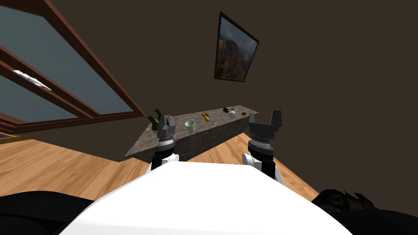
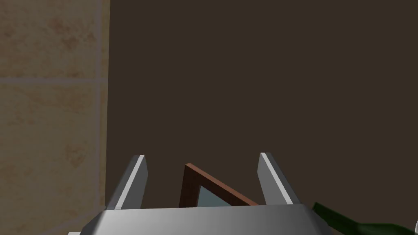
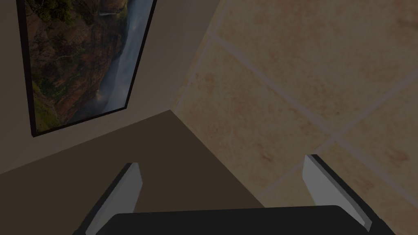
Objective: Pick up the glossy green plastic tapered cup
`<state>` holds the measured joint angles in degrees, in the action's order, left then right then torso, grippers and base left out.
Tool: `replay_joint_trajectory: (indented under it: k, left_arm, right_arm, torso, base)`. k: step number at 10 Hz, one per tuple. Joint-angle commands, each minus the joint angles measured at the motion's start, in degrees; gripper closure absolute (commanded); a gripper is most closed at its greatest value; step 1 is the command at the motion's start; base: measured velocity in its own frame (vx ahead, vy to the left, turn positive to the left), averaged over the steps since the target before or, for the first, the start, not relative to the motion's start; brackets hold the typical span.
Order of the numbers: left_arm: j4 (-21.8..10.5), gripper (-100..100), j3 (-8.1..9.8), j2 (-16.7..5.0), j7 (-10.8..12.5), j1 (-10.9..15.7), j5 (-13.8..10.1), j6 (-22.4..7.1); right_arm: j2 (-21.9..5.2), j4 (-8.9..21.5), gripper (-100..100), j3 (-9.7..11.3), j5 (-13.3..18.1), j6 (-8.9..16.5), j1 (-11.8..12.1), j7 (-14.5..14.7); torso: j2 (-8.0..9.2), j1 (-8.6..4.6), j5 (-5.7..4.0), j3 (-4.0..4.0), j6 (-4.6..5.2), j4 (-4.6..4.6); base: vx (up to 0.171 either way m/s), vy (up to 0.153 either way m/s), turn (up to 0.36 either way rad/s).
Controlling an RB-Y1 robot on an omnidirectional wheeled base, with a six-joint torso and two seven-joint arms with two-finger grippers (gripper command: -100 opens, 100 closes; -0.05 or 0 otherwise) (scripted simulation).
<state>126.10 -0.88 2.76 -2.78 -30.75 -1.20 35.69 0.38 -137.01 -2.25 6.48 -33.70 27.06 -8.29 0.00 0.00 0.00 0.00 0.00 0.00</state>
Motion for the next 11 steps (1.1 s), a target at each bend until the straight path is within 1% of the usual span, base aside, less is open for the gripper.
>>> replay_joint_trajectory:
  k: [1, 3, 4, 5, 6, 7, 8, 9, 10, 11]
  left_arm:
    - [0.6, -100, 0.97, -2.1, 0.6, 0.3, -1.1, -2.3]
    - [1.4, -100, 2.33, -4.3, 1.5, 0.7, -2.6, -5.5]
    - [1.4, -100, 2.33, -4.3, 1.5, 0.7, -2.6, -5.7]
    - [1.9, -100, 3.17, -5.4, 2.1, 1.0, -3.5, -8.0]
    - [2.4, -100, 4.08, -6.5, 2.8, 1.4, -4.5, -9.5]
    - [2.4, -100, 4.08, -6.5, 2.8, 1.4, -4.5, -10.5]
    - [2.9, -100, 5.07, -7.6, 3.6, 1.8, -5.6, -12.4]
    - [2.9, -100, 5.07, -7.6, 3.6, 1.8, -5.6, -13.4]
    - [3.5, -100, 6.10, -8.7, 4.4, 2.2, -6.7, -15.3]
    - [3.5, -100, 6.10, -8.7, 4.4, 2.2, -6.7, -16.5]
  right_arm:
    - [0.0, 0.0, 0, 0.0, 0.0, 0.0, 0.0, 0.0]
    - [0.0, 0.0, 0, 0.0, 0.0, 0.0, 0.0, 0.0]
    - [0.0, 0.0, 0, 0.0, 0.0, 0.0, 0.0, 0.0]
    - [0.0, 0.0, 0, 0.0, 0.0, 0.0, 0.0, 0.0]
    - [0.0, 0.0, 0, 0.0, 0.0, 0.0, 0.0, 0.0]
    - [0.0, 0.0, 0, 0.0, 0.0, 0.0, 0.0, 0.0]
    - [0.0, 0.0, 0, 0.0, 0.0, 0.0, 0.0, 0.0]
    - [0.0, 0.0, 0, 0.0, 0.0, 0.0, 0.0, 0.0]
    - [0.0, 0.0, 0, 0.0, 0.0, 0.0, 0.0, 0.0]
    - [0.0, 0.0, 0, 0.0, 0.0, 0.0, 0.0, 0.0]
  torso:
    - [0.00, 0.00, 0.00, 0.00, 0.00, 0.00]
    - [-0.10, -0.19, -0.04, -0.06, 0.01, -0.02]
    - [-0.10, -0.25, -0.06, -0.06, 0.00, -0.02]
    - [-0.09, -0.23, -0.05, -0.05, 0.00, -0.02]
    - [-0.08, -0.21, -0.05, -0.04, 0.00, -0.02]
    - [-0.11, -0.24, -0.06, -0.06, 0.01, -0.02]
    - [-0.12, -0.19, -0.05, -0.07, 0.00, -0.03]
    - [-0.13, -0.19, -0.04, -0.08, 0.01, -0.03]
    - [-0.11, -0.14, -0.04, -0.06, 0.00, -0.03]
    - [-0.13, -0.16, -0.04, -0.08, 0.00, -0.03]
  base:
    - [0.022, -0.034, -0.046]
    - [0.029, -0.067, -0.049]
    - [0.020, -0.058, -0.005]
    - [0.017, -0.055, -0.022]
    - [0.031, -0.069, -0.047]
    - [0.033, -0.047, -0.018]
    - [0.033, -0.050, -0.031]
    - [0.025, -0.036, -0.009]
    - [0.036, -0.045, -0.025]
    - [0.028, -0.039, -0.012]
